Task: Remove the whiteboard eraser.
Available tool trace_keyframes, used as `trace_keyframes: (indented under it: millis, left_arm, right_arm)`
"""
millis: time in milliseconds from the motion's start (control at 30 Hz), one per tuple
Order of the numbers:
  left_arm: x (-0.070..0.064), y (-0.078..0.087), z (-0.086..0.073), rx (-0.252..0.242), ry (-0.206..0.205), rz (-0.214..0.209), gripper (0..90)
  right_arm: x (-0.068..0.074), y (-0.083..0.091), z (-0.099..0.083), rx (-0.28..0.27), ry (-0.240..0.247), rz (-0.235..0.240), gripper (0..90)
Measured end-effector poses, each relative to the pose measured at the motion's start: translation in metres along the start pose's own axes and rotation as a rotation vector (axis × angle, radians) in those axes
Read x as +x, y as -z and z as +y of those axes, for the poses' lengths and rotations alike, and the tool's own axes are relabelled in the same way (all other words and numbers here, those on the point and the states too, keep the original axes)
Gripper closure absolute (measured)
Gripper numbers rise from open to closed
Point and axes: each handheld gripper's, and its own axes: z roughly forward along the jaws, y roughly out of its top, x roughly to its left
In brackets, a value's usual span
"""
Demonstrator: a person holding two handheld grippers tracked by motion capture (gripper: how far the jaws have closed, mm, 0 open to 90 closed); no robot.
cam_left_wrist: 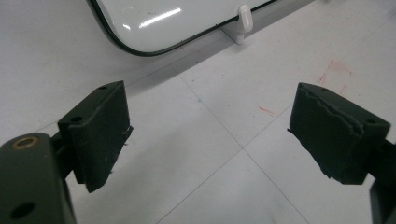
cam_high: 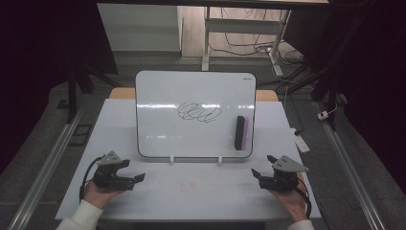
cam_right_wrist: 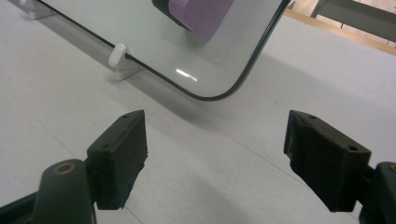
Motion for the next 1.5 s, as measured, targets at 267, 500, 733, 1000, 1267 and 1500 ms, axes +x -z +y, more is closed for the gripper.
trace_keyframes:
  millis: [267,500,733,1000,1267,1500]
  left_arm:
    - [-0.001,-0.003,0.004,0.009,-0.006,-0.008,13.1]
    - [-0.002,-0.002,0.003,0.008,-0.008,-0.006,13.0]
    - [-0.003,-0.002,0.003,0.007,-0.007,-0.002,12.9]
    - [-0.002,-0.002,0.003,0.009,-0.004,-0.006,12.8]
    - [-0.003,-0.001,0.003,0.004,-0.001,-0.006,12.7]
    - [-0.003,-0.001,0.002,0.005,-0.002,-0.008,12.7]
  right_arm:
    - [0.001,0.003,0.008,-0.018,-0.018,-0.001,22.9]
    - [0.003,0.005,0.013,-0.023,-0.021,-0.007,23.7]
    - [0.011,0.008,0.030,-0.046,-0.014,-0.012,26.1]
    - [0.023,0.000,0.053,-0.050,-0.008,-0.015,28.5]
    - [0.035,-0.024,0.078,-0.025,-0.019,-0.067,31.0]
    - [0.038,-0.044,0.091,-0.007,-0.061,-0.150,32.2]
